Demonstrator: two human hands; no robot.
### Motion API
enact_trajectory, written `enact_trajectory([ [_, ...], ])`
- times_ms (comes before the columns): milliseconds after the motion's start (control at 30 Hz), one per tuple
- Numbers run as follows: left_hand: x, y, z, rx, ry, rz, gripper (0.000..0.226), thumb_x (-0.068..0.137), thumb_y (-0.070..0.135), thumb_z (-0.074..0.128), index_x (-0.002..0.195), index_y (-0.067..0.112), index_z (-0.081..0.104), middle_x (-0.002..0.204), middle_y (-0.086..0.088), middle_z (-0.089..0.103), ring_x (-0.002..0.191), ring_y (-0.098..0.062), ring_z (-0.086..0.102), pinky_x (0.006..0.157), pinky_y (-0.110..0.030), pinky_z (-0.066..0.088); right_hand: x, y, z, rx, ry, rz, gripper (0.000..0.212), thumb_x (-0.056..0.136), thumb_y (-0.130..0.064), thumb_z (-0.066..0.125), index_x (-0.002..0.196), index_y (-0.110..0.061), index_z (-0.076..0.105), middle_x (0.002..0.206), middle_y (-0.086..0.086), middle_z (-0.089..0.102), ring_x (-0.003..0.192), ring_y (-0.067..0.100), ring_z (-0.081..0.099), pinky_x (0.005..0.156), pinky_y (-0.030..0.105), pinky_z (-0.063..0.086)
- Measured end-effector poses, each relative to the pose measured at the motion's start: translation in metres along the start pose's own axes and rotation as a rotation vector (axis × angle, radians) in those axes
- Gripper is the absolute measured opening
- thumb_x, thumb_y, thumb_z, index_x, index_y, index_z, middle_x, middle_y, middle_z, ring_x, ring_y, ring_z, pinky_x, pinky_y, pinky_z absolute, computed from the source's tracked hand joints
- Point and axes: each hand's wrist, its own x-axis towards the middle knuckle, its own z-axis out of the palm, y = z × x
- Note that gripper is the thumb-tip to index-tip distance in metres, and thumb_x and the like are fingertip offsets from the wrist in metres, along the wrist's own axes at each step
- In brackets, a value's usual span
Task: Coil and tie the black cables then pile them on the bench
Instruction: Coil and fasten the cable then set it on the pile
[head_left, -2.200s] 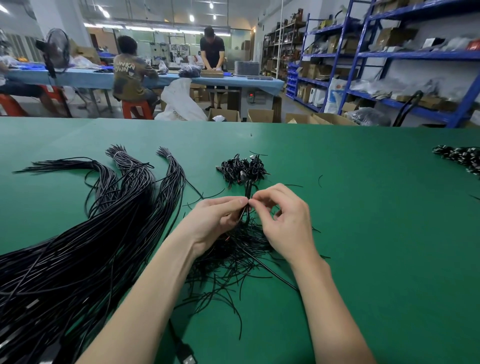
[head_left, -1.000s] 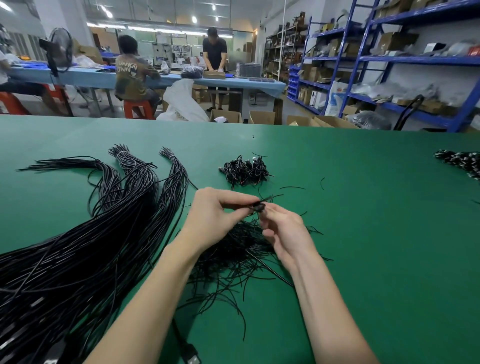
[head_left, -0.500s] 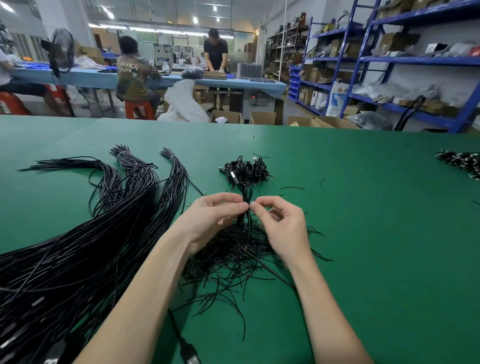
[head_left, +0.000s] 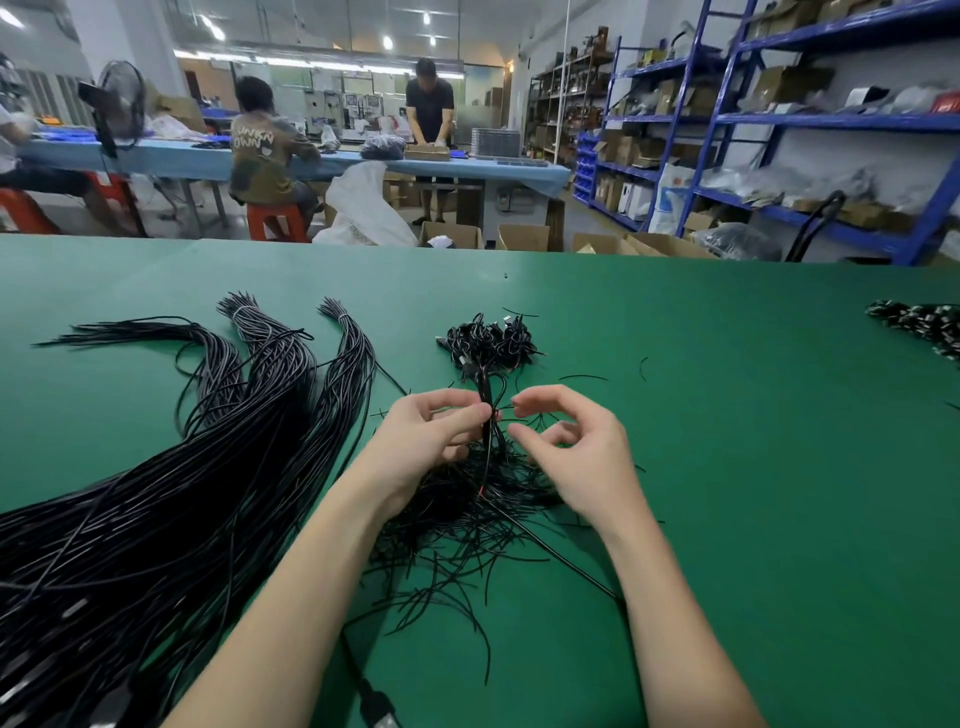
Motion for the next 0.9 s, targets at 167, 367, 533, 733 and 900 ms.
enact_trajectory([
  [167,0.000,0.002,0.001,0.016,-0.017,-0.033,0.022,0.088,0.017,0.076,0.107,0.009,0.069,0.059,0.011,0.060,0.049,0.000,0.052,0.058,-0.017,0.044,-0.001,0.002,-0.001,-0.198,0.032,-0.255,0.029,0.083,-0.028,0.083,0.103,-0.045,0.071,0.106,-0.023,0.070,0.064,0.013,0.061,0.065,0.014,0.045],
  [367,0.000,0.002,0.000,0.025,-0.031,-0.077,0.020,0.084,0.020,0.079,0.101,0.011,0.075,0.058,0.007,0.049,0.049,-0.005,0.044,0.064,-0.023,0.045,-0.001,0.006,0.000,-0.282,0.029,-0.347,0.019,0.083,-0.051,0.073,0.097,-0.039,0.077,0.100,-0.026,0.071,0.067,0.014,0.063,0.063,0.031,0.054],
  [533,-0.001,0.005,-0.005,-0.072,-0.140,-0.142,0.036,0.066,0.025,0.087,0.097,0.009,0.079,0.068,-0.002,0.042,0.053,-0.009,0.037,0.052,-0.017,0.044,-0.003,0.007,0.004,-0.217,0.085,-0.401,0.008,0.086,-0.039,0.077,0.090,-0.034,0.080,0.092,-0.022,0.073,0.070,0.012,0.065,0.056,0.019,0.046],
  [733,-0.004,0.003,0.005,0.098,-0.016,0.180,0.027,0.072,0.019,0.086,0.096,0.014,0.074,0.078,0.005,0.074,0.068,-0.005,0.064,0.064,-0.014,0.049,0.000,0.004,0.018,0.241,0.138,0.171,0.012,0.087,-0.017,0.079,0.076,-0.023,0.081,0.066,-0.014,0.069,0.050,0.002,0.046,0.047,0.011,0.035],
  [900,-0.005,0.000,0.011,0.466,0.043,0.401,0.016,0.082,0.012,0.082,0.095,0.017,0.075,0.084,0.004,0.076,0.075,-0.006,0.069,0.069,-0.016,0.053,-0.003,0.003,0.016,0.982,-0.048,0.831,0.003,0.081,-0.006,0.072,0.085,-0.006,0.073,0.071,0.002,0.066,0.045,0.002,0.044,0.032,0.012,0.028],
])
